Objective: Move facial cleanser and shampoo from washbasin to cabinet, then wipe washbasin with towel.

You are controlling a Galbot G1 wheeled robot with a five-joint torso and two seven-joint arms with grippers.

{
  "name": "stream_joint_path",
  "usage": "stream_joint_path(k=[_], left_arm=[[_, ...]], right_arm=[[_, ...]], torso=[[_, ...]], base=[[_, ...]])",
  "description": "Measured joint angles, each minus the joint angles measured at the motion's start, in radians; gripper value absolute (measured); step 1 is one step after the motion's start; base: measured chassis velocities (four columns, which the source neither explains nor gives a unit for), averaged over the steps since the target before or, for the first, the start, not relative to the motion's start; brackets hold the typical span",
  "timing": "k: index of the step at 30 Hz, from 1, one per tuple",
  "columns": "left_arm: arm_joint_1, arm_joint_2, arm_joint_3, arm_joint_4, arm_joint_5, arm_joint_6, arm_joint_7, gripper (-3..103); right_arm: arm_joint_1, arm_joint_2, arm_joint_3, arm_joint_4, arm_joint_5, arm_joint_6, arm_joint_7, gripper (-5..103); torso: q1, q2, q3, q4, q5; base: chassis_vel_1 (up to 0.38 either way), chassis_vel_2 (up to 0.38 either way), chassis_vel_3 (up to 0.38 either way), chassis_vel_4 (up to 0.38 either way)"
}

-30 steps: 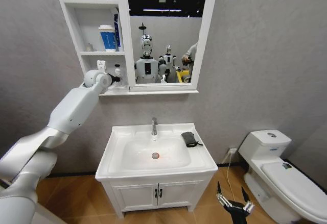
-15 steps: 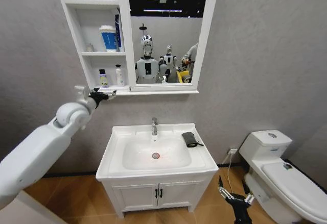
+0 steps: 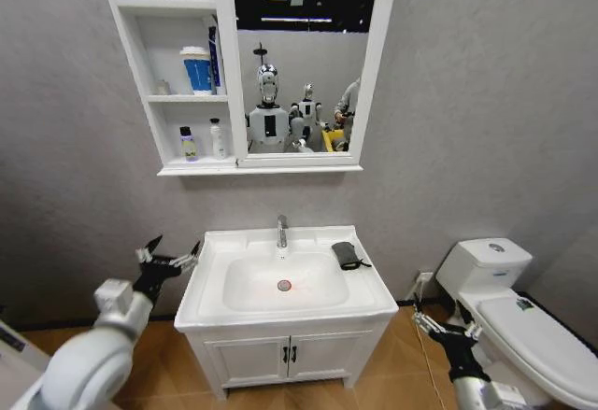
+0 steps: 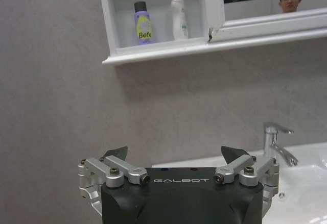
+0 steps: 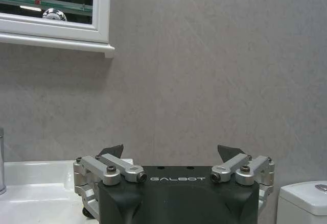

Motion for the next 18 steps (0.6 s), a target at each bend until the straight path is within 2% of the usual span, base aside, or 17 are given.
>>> stream_joint_path(k=[1, 2, 4, 5, 7, 10, 14, 16, 17, 18], left_arm=[[0.055, -0.054, 0.019, -0.012, 0.065, -0.015, 0.016, 100], [0.055, -0.054, 0.019, -0.012, 0.065, -0.015, 0.016, 100], [0.128, -0.132, 0.063, -0.026, 0.157, -0.037, 0.031, 100], [0.128, -0.132, 0.063, -0.026, 0.157, -0.037, 0.031, 100], [0.156, -0.175, 0.091, -0.026, 0.220, -0.056, 0.049, 100], [0.157, -0.180, 0.087, -0.025, 0.213, -0.056, 0.052, 100], [0.149, -0.180, 0.071, -0.021, 0.192, -0.045, 0.051, 100], [0.146, -0.179, 0.070, -0.019, 0.188, -0.043, 0.050, 100], [0.146, -0.179, 0.070, -0.019, 0.188, -0.043, 0.050, 100], [0.144, -0.178, 0.070, -0.018, 0.186, -0.042, 0.049, 100]], right_arm=[[0.000, 0.001, -0.006, 0.008, -0.006, -0.007, 0.001, 100], [0.000, 0.001, -0.006, 0.008, -0.006, -0.007, 0.001, 100], [-0.002, 0.002, -0.026, 0.027, -0.010, -0.017, 0.003, 100], [-0.002, 0.002, -0.026, 0.027, -0.010, -0.017, 0.003, 100], [-0.004, -0.006, -0.061, 0.037, -0.005, -0.027, 0.021, 100], [-0.001, -0.013, -0.071, 0.039, -0.002, -0.035, 0.034, 100], [0.032, -0.040, -0.094, 0.038, 0.064, -0.092, 0.072, 100], [0.079, -0.066, -0.113, 0.017, 0.104, -0.141, 0.093, 100], [0.079, -0.066, -0.113, 0.017, 0.104, -0.141, 0.093, 100], [0.146, -0.104, -0.127, -0.010, 0.155, -0.194, 0.109, 100]], torso=[[0.000, 0.000, 0.000, 0.0001, 0.0001], [0.000, 0.000, 0.000, 0.0001, 0.0001], [0.000, 0.000, 0.000, 0.0001, 0.0001], [0.000, 0.000, 0.000, 0.0001, 0.0001], [0.000, 0.000, 0.000, -0.0001, 0.0000], [0.000, 0.000, 0.000, -0.0002, -0.0001], [0.000, 0.000, 0.000, -0.0003, -0.0004], [0.000, 0.000, 0.000, -0.0004, -0.0003], [0.000, 0.000, 0.000, -0.0004, -0.0003], [0.000, 0.000, 0.000, -0.0005, -0.0002]], base=[[0.000, 0.000, 0.000, 0.000], [0.000, 0.000, 0.000, 0.000], [0.000, 0.000, 0.000, 0.000], [0.000, 0.000, 0.000, 0.000], [0.000, 0.000, 0.000, 0.000], [0.000, 0.000, 0.000, 0.000], [0.000, 0.000, 0.000, 0.000], [0.000, 0.000, 0.000, 0.000], [0.000, 0.000, 0.000, 0.000], [0.000, 0.000, 0.000, 0.000]])
